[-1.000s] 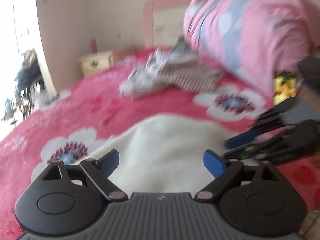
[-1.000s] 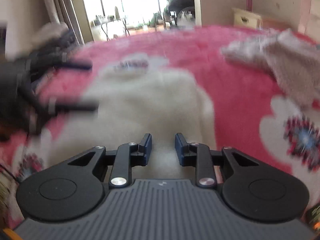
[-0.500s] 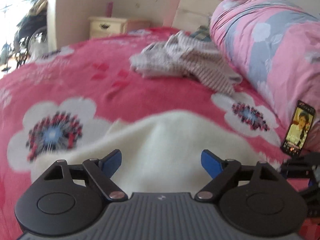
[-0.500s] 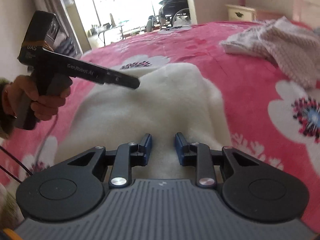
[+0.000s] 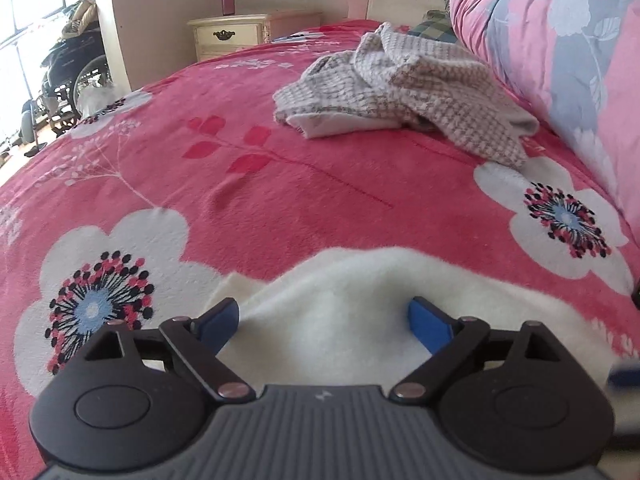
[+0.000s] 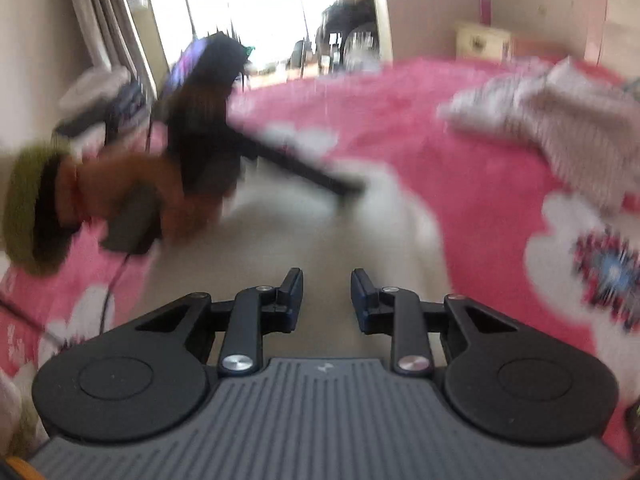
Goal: Fold clothes
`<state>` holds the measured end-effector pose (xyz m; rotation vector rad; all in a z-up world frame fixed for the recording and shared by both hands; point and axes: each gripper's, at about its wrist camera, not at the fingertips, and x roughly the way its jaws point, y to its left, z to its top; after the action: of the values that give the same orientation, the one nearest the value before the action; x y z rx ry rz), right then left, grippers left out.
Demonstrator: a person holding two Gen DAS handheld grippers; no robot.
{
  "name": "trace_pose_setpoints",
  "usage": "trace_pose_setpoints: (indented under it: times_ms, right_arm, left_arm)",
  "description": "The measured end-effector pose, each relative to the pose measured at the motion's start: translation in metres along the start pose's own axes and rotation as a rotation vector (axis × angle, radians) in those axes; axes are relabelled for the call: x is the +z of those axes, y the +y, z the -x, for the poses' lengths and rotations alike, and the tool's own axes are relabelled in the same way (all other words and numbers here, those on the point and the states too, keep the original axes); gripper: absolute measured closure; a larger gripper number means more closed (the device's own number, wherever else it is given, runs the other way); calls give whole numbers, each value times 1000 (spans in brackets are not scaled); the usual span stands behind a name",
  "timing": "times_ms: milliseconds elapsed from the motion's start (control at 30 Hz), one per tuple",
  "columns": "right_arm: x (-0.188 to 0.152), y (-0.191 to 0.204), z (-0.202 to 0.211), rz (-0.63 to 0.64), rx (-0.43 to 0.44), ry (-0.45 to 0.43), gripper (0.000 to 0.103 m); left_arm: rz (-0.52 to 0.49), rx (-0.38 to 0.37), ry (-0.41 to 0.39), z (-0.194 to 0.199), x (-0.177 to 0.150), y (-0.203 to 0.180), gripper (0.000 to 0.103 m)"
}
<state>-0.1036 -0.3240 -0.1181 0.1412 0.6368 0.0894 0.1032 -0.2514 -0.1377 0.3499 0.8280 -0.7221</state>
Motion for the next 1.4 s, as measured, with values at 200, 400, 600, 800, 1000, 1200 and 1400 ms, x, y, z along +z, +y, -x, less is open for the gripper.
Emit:
trace_pose_setpoints:
  times_ms: [200,400,600,800,1000,1200,1400]
  right_arm:
    - [-12,-4,-35,75,-103,61,76]
    - [-9,4,-29,88,-82,40,76]
    - [4,21,-12,125,56,-21,74]
    - [-18,62,-35,251,288,106,69]
    - [-8,63,-32,232,298,101,68]
    - [-25,84,-20,355,364,75,70]
    - [-42,99,-29,434,310,105,66]
  left_arm:
    - [16,9,18,-2,1,-1,8]
    - [20,18,18,-2,1,-2,8]
    - [18,27,20,0,1,-2,8]
    - [11,41,19,-1,0,-4,6]
    - [17,43,17,-1,0,-3,6]
    - [20,43,21,-2,1,-3,6]
    - [48,30,17,7,0,3,6]
